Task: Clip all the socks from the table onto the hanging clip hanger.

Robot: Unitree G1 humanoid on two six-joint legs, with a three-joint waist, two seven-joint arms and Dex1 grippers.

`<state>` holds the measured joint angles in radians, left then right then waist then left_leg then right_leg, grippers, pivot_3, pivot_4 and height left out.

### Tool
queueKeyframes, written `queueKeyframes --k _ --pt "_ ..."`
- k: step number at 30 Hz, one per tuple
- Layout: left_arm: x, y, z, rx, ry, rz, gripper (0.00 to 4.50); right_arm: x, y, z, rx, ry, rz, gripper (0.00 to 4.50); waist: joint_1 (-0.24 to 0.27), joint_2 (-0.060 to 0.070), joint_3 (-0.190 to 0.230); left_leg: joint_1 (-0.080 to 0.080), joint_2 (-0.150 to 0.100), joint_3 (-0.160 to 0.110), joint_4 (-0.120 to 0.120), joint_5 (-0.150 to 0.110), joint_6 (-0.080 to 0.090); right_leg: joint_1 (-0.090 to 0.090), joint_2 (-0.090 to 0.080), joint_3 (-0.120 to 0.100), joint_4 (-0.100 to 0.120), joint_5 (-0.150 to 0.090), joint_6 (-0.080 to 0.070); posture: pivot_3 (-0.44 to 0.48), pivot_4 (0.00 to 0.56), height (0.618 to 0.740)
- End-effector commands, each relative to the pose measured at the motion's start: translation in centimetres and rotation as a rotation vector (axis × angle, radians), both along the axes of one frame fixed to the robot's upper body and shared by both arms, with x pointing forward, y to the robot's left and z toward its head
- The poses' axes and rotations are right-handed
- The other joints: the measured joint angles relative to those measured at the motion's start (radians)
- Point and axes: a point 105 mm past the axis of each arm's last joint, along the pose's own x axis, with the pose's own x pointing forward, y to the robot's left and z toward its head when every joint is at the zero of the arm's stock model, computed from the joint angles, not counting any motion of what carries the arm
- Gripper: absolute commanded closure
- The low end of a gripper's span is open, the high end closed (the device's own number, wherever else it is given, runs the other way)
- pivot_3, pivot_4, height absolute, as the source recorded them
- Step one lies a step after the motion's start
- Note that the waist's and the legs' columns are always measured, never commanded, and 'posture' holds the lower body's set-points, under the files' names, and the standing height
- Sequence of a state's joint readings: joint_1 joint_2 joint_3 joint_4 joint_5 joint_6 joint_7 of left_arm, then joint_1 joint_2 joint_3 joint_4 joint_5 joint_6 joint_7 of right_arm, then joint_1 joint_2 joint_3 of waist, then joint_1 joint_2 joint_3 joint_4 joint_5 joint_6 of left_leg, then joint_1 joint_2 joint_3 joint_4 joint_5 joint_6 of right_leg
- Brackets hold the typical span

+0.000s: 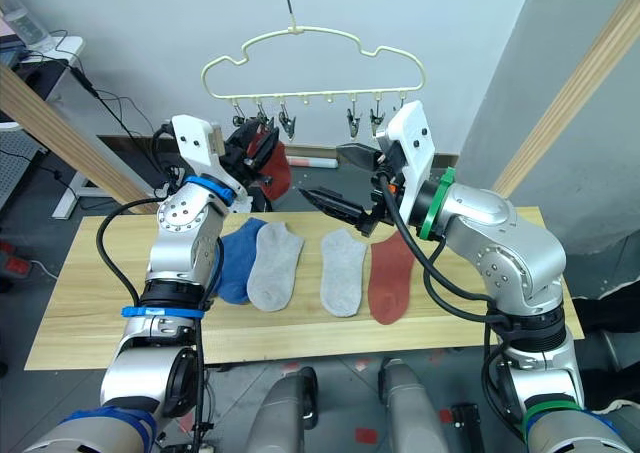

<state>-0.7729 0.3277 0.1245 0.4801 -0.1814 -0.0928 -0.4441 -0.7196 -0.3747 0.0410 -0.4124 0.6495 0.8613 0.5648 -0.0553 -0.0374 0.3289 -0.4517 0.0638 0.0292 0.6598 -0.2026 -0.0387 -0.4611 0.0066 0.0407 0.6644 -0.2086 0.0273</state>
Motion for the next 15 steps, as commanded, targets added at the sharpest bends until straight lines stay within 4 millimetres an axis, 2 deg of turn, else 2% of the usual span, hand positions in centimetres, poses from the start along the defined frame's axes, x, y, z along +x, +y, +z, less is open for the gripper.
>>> queueKeyframes --k 1,15 --pt "-0.26 0.18 1.77 -0.023 -0.062 0.005 2.80 -1.06 0.26 1.20 0.008 -0.061 0.029 0.00 0.000 0.000 0.000 0.000 0.000 0.000 0.000 0.000 0.000 0.000 0.000 0.000 0.000 0.000 0.000 -0.081 0.303 0.740" --pt "0.37 -0.08 2.68 -0.085 -0.083 0.041 2.80 -0.77 0.03 1.02 -0.006 -0.061 0.014 0.00 0.000 0.000 0.000 0.000 0.000 0.000 0.000 0.000 0.000 0.000 0.000 0.000 0.000 0.000 0.000 -0.085 0.307 0.740"
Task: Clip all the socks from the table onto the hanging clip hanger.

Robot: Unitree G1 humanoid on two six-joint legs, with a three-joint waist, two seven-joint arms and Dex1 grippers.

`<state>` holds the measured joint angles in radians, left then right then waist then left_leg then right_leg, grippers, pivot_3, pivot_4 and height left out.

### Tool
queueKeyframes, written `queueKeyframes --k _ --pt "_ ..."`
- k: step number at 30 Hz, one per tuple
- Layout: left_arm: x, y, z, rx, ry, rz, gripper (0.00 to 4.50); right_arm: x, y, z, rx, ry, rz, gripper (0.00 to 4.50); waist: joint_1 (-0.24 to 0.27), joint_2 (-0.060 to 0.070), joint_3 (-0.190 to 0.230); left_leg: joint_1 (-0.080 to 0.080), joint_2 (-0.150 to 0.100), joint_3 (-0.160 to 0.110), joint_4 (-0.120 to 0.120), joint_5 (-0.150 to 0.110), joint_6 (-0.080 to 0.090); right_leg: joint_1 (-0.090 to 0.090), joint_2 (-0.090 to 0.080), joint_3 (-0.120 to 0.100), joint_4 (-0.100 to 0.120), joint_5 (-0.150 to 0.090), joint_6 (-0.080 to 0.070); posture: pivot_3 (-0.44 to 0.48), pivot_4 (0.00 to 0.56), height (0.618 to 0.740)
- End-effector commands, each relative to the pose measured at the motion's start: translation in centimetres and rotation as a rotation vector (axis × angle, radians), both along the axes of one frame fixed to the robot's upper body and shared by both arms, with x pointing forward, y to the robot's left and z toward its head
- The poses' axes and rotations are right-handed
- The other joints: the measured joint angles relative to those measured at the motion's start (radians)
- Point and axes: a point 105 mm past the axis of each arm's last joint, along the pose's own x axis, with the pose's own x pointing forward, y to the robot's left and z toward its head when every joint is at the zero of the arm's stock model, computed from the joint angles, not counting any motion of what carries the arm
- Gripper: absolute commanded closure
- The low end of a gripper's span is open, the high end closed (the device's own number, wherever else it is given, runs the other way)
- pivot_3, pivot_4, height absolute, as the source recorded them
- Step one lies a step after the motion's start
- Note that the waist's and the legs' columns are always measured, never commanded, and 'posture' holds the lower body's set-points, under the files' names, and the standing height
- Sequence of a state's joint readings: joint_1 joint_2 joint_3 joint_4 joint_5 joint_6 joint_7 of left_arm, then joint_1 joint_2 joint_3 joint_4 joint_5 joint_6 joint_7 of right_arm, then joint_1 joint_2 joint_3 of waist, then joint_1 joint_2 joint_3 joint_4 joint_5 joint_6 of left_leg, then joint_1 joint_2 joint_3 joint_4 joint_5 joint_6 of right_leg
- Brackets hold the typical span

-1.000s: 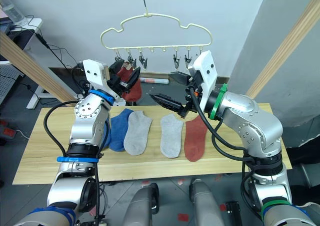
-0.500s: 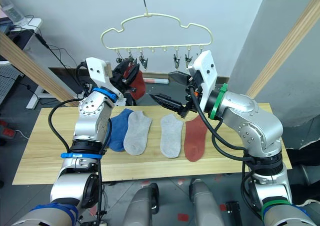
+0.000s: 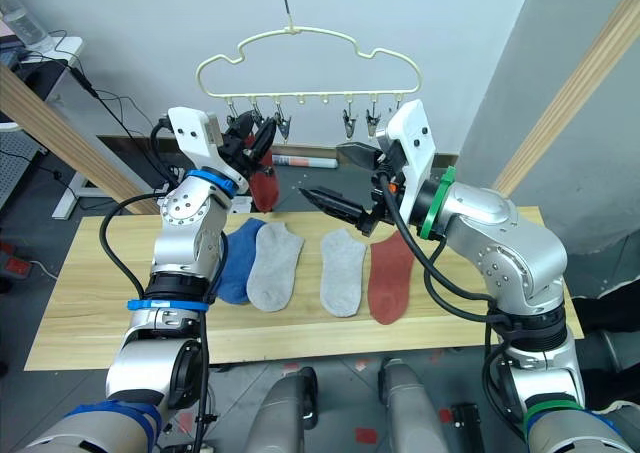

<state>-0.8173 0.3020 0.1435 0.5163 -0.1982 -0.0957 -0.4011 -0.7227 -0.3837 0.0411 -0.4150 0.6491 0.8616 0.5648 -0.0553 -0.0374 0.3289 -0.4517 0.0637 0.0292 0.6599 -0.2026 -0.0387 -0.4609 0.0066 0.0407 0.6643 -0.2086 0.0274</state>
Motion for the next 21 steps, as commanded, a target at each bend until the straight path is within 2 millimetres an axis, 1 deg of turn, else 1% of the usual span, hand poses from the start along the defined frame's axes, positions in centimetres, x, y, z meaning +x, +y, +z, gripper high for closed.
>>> queueKeyframes --k 1,13,14,15,17,19,21 --pt "-0.20 0.07 1.80 -0.015 -0.073 0.025 2.80 -0.76 0.13 0.94 0.002 -0.054 0.018 0.00 0.000 0.000 0.000 0.000 0.000 0.000 0.000 0.000 0.000 0.000 0.000 0.000 0.000 0.000 0.000 -0.084 0.309 0.740" --pt "-0.12 0.01 2.15 0.017 -0.093 0.030 2.80 -0.59 0.07 0.92 0.008 -0.048 0.010 0.00 0.000 0.000 0.000 0.000 0.000 0.000 0.000 0.000 0.000 0.000 0.000 0.000 0.000 0.000 0.000 -0.085 0.312 0.740" --pt "-0.13 -0.01 2.20 0.016 -0.096 0.029 3.16 -0.56 0.05 0.88 0.008 -0.047 0.009 0.00 0.000 0.000 0.000 0.000 0.000 0.000 0.000 0.000 0.000 0.000 0.000 0.000 0.000 0.000 0.000 -0.083 0.314 0.740" --pt "-0.15 -0.05 2.26 0.015 -0.099 0.027 3.30 -0.54 0.03 0.86 0.009 -0.045 0.008 0.00 0.000 0.000 0.000 0.000 0.000 0.000 0.000 0.000 0.000 0.000 0.000 0.000 0.000 0.000 0.000 -0.083 0.314 0.740" --pt "-0.17 -0.08 2.31 0.013 -0.101 0.024 3.85 -0.52 0.02 0.83 0.009 -0.044 0.006 0.00 0.000 0.000 0.000 0.000 0.000 0.000 0.000 0.000 0.000 0.000 0.000 0.000 0.000 0.000 0.000 -0.083 0.314 0.740" --pt "-0.22 -0.08 2.33 0.016 -0.103 0.023 4.24 -0.46 -0.03 0.70 0.008 -0.040 0.005 0.00 0.000 0.000 0.000 0.000 0.000 0.000 0.000 0.000 0.000 0.000 0.000 0.000 0.000 0.000 0.000 -0.079 0.316 0.740" --pt "-0.35 -0.04 2.35 0.018 -0.106 0.021 4.49 -0.20 -0.23 0.28 0.004 -0.030 -0.006 0.00 0.000 0.000 0.000 0.000 0.000 0.000 0.000 0.000 0.000 0.000 0.000 0.000 0.000 0.000 0.000 -0.075 0.317 0.740"
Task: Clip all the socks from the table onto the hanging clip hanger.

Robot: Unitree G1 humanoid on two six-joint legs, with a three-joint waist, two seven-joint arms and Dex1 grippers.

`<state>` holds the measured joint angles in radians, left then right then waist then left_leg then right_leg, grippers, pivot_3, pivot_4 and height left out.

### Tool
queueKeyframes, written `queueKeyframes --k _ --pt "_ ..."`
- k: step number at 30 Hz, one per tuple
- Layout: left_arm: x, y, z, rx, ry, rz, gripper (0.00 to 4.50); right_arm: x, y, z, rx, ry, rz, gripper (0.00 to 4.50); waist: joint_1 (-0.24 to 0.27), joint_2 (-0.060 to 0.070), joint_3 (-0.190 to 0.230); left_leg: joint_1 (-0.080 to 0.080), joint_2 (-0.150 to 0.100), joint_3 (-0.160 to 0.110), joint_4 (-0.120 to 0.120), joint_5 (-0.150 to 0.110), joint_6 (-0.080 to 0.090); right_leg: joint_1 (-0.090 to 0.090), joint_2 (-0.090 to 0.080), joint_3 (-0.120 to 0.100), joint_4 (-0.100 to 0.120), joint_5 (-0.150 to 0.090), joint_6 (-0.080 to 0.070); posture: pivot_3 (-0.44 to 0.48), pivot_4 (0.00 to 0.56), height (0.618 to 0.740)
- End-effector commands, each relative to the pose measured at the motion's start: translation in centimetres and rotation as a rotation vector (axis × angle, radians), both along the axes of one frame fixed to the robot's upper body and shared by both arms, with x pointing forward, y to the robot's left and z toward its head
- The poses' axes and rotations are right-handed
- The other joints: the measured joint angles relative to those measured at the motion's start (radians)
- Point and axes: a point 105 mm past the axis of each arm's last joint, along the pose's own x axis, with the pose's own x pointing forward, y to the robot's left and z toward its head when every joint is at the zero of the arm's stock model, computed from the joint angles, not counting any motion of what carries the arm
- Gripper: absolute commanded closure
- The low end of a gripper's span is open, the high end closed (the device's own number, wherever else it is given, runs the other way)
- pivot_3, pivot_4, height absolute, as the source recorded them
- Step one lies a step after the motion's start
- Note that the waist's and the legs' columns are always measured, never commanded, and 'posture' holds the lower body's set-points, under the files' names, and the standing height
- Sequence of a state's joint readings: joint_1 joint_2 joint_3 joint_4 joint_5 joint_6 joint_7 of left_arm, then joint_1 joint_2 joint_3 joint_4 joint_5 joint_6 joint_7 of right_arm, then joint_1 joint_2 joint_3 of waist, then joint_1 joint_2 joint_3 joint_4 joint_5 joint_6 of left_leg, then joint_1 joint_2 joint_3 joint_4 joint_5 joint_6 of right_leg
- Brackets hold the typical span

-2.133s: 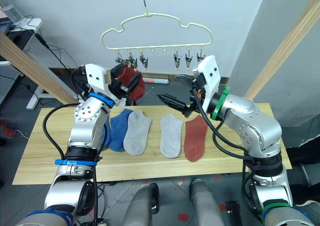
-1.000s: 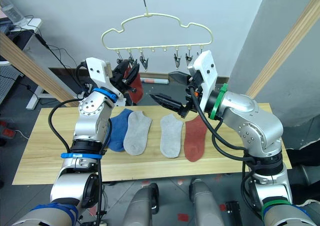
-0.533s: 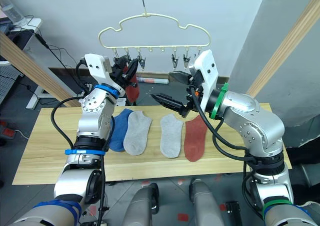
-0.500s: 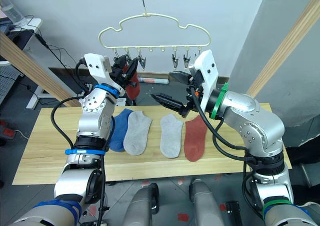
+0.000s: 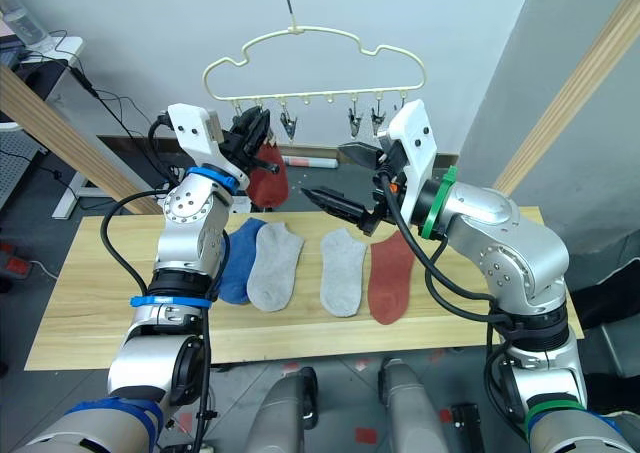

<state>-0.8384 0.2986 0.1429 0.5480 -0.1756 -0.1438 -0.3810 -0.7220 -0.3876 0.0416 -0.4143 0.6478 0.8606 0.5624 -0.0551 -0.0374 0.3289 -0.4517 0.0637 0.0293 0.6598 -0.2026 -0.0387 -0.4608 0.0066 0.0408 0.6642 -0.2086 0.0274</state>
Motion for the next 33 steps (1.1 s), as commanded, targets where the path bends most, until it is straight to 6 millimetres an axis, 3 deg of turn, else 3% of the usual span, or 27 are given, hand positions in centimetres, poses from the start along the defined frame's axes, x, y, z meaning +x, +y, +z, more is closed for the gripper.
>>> queueKeyframes --k 1,5,10,17,21,28,31,33 --pt "-0.6 0.0 1.8 0.012 -0.070 -0.003 4.49 -0.1 -0.3 0.0 0.001 -0.024 -0.007 0.00 0.000 0.000 0.000 0.000 0.000 0.000 0.000 0.000 0.000 0.000 0.000 0.000 0.000 0.000 0.000 -0.071 0.316 0.740" --pt "-0.7 0.2 1.9 0.017 -0.058 -0.006 4.49 1.1 -0.9 -2.1 -0.038 0.017 -0.046 0.00 0.001 0.000 0.000 0.000 0.000 0.000 0.000 0.000 0.000 0.000 0.000 0.000 0.000 0.000 0.000 -0.058 0.317 0.740" --pt "-0.7 0.4 0.9 0.018 0.129 -0.081 4.49 6.2 -4.5 -12.6 -0.383 0.191 -0.209 0.00 0.001 0.000 0.000 0.000 -0.001 0.000 0.000 0.000 0.000 0.001 0.000 0.000 0.000 0.000 0.000 -0.044 0.320 0.740" --pt "-2.1 1.0 1.5 0.000 0.363 -0.211 4.49 9.6 -6.3 -19.0 -0.602 0.296 -0.223 0.00 -0.011 0.000 0.001 0.002 0.001 0.001 0.000 0.000 0.000 0.000 0.002 0.002 0.001 0.000 0.000 0.008 0.330 0.740" --pt "-2.8 1.0 2.0 0.049 0.379 -0.234 4.49 10.6 -6.9 -20.2 -0.644 0.312 -0.260 0.00 0.001 0.000 0.001 0.004 0.002 0.000 -0.001 0.000 0.000 0.001 0.004 0.001 0.001 0.000 0.000 0.014 0.330 0.740" --pt "-3.3 0.9 1.5 -0.012 0.429 -0.248 4.49 10.2 -6.8 -22.3 -0.732 0.303 -0.234 0.00 0.009 0.000 0.001 0.004 0.001 0.000 0.000 0.000 0.000 0.004 0.001 0.001 -0.001 0.000 0.000 0.020 0.330 0.740" --pt "-4.1 0.4 1.4 -0.085 0.528 -0.328 4.49 9.7 -6.7 -23.1 -0.760 0.301 -0.201 0.00 0.009 0.000 0.001 0.008 0.001 0.000 -0.001 0.000 0.000 0.006 0.002 0.001 0.001 0.000 0.000 0.033 0.331 0.740" --pt "-4.7 0.5 1.8 -0.121 0.584 -0.372 4.50 9.5 -6.7 -22.9 -0.753 0.266 -0.179 0.58 0.009 0.000 0.001 0.010 0.001 0.000 -0.001 0.000 0.000 0.007 0.002 0.001 0.001 0.000 0.000 0.037 0.329 0.740"
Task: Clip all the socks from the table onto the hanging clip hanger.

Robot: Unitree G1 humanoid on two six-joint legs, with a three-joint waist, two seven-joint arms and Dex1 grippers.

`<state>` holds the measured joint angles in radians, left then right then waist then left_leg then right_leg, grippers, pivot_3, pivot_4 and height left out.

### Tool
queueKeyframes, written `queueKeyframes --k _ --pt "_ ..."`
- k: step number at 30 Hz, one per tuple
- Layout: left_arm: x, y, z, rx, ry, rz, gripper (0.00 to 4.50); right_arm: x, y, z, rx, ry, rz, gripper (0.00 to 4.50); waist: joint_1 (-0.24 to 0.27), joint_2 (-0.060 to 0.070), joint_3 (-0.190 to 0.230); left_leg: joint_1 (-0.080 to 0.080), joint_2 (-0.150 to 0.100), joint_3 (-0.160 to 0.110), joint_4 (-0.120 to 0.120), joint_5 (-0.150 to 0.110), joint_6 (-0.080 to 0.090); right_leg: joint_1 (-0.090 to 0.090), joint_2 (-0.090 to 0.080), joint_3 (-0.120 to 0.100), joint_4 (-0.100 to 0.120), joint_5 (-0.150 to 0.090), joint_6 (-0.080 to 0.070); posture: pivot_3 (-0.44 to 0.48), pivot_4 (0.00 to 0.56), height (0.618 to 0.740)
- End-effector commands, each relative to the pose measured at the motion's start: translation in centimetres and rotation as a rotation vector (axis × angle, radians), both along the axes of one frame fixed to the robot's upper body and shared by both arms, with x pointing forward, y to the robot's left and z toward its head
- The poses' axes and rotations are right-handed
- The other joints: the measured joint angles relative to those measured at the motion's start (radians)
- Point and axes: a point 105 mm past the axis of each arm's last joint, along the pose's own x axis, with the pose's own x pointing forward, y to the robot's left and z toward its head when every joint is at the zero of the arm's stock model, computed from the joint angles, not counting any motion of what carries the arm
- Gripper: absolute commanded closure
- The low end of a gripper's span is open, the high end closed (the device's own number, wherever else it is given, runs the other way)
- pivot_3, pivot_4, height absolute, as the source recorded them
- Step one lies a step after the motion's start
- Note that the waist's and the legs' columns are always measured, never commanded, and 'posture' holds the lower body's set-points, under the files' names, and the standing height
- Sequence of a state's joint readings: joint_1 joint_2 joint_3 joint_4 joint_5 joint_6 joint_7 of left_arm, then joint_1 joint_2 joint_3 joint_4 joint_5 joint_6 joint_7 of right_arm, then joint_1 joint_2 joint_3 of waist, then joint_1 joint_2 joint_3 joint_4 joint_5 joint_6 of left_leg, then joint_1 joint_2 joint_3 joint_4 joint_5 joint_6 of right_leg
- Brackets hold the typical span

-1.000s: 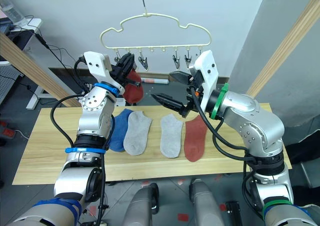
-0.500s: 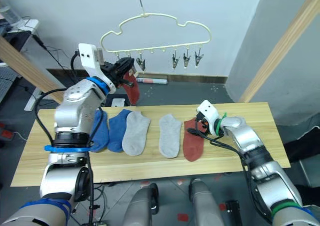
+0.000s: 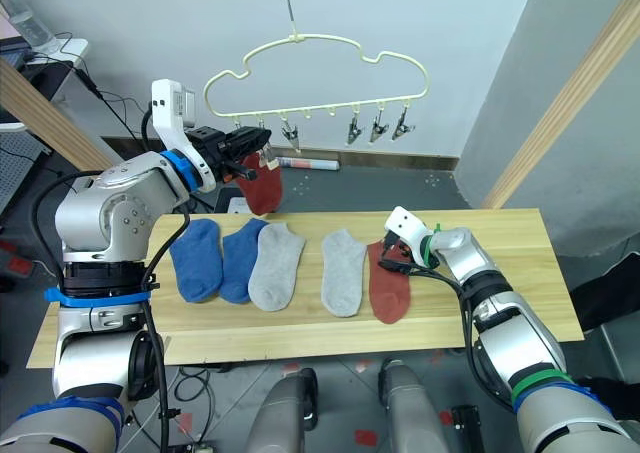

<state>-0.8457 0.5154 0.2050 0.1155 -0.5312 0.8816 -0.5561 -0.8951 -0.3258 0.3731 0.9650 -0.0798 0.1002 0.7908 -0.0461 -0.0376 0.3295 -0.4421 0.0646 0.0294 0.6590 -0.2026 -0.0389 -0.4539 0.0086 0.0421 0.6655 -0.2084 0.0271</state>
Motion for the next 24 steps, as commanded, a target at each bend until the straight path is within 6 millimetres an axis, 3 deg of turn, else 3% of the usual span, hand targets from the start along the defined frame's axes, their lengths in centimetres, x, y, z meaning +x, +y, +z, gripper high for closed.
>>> queueKeyframes --k 1,8,11,13,18,21,24 --pt "-1.2 0.3 1.1 -0.078 0.097 -0.060 4.50 -1.2 -0.5 -1.5 -0.016 0.028 0.047 0.94 0.000 0.000 0.000 0.001 0.000 0.000 0.000 0.000 0.000 0.001 0.000 0.000 0.000 0.000 0.000 0.039 0.328 0.740" --pt "-1.9 0.6 0.9 -0.100 0.153 -0.071 4.50 -2.3 -0.5 -0.2 0.018 -0.047 0.119 3.40 0.008 0.000 0.000 0.002 0.000 0.001 -0.001 0.000 0.000 0.002 0.000 0.001 -0.002 0.000 0.000 0.036 0.323 0.740" --pt "-2.1 0.4 0.7 -0.179 0.212 -0.095 4.50 -3.2 0.3 2.4 0.105 -0.092 0.153 4.48 0.011 0.000 0.000 0.002 0.000 0.001 -0.002 0.000 0.000 0.002 0.000 0.001 -0.001 0.000 0.000 0.034 0.318 0.740" --pt "-2.0 0.6 0.6 -0.223 0.230 -0.090 4.50 -4.3 1.9 6.2 0.243 -0.095 0.163 4.48 0.012 0.000 0.000 0.002 0.000 0.001 -0.002 0.000 0.000 0.001 0.000 0.001 -0.001 0.000 0.000 0.028 0.317 0.740" --pt "-2.3 0.2 0.9 -0.345 0.306 -0.145 4.50 -8.0 5.2 11.4 0.492 0.081 0.183 4.48 0.011 0.000 0.000 0.002 0.000 -0.001 -0.002 0.001 -0.002 0.000 0.000 0.000 0.001 0.000 0.000 0.016 0.312 0.740" --pt "-2.4 0.2 0.9 -0.376 0.332 -0.155 4.50 -9.0 6.3 12.5 0.548 0.155 0.179 4.48 0.014 0.000 0.000 0.002 0.000 -0.002 -0.002 0.001 -0.002 0.000 0.000 -0.001 0.001 0.000 0.000 0.000 0.308 0.740" --pt "-2.5 -0.6 1.7 -0.448 0.352 -0.219 4.50 -9.1 8.5 13.5 0.679 0.278 0.149 4.48 0.014 0.000 0.000 0.001 -0.001 0.000 -0.002 0.001 -0.002 0.000 -0.001 0.000 0.000 0.000 0.000 -0.008 0.308 0.740"
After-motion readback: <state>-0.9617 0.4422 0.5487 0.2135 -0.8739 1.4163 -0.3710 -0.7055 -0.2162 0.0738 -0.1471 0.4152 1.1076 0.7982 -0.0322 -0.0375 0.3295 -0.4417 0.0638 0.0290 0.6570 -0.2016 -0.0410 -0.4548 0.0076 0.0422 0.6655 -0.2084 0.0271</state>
